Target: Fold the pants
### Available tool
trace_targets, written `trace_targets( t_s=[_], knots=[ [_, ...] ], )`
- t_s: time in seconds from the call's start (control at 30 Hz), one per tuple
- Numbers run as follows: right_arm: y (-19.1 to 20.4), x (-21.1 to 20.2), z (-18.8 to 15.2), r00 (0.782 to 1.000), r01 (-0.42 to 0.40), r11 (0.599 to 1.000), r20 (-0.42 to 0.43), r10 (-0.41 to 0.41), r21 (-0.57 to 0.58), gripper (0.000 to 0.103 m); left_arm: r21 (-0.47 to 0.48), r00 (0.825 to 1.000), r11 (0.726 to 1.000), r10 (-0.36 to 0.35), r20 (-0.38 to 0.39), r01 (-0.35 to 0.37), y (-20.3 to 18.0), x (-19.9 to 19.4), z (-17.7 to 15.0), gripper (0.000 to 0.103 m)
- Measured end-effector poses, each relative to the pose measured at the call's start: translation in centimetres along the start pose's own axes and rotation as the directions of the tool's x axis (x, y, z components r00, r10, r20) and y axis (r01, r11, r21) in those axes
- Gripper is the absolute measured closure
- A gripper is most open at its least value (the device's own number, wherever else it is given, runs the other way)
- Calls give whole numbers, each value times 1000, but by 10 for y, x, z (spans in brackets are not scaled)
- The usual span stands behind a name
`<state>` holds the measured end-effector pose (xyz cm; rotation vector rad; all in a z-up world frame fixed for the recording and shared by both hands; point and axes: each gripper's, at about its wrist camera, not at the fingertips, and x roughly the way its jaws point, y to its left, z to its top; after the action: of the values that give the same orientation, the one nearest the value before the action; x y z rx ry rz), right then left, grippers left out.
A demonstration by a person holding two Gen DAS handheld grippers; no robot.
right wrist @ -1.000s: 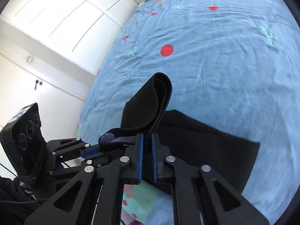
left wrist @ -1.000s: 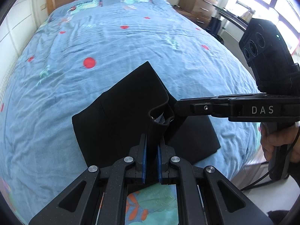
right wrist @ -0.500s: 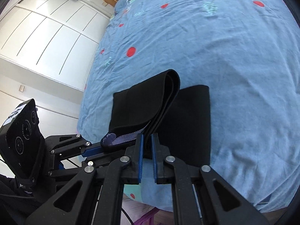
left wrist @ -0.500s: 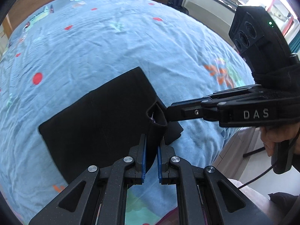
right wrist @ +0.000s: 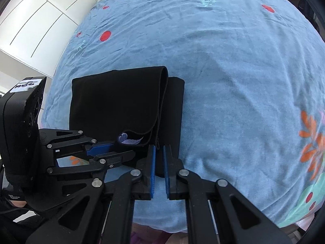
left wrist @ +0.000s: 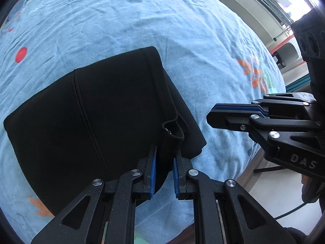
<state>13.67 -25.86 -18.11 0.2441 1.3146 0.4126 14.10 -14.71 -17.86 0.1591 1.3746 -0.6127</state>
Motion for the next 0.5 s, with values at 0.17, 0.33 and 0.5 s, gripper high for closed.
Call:
trace_targets(
  t_s=[0.17,0.33,0.5],
  knots=[
    [2,-11,4,999,41,999,15,-41,-10,0,-46,999,999,-1,44,3,5,-30,-12,40],
    [3,-13,4,1000,28,1000,1,-28,-5,0,-131,993,990,56,102,-42,31,-66,-28,38],
    [13,2,6,1000,-4,1000,-24,4,0,0,-264,974,956,170,151,-126,76,-88,-39,15]
  ],
)
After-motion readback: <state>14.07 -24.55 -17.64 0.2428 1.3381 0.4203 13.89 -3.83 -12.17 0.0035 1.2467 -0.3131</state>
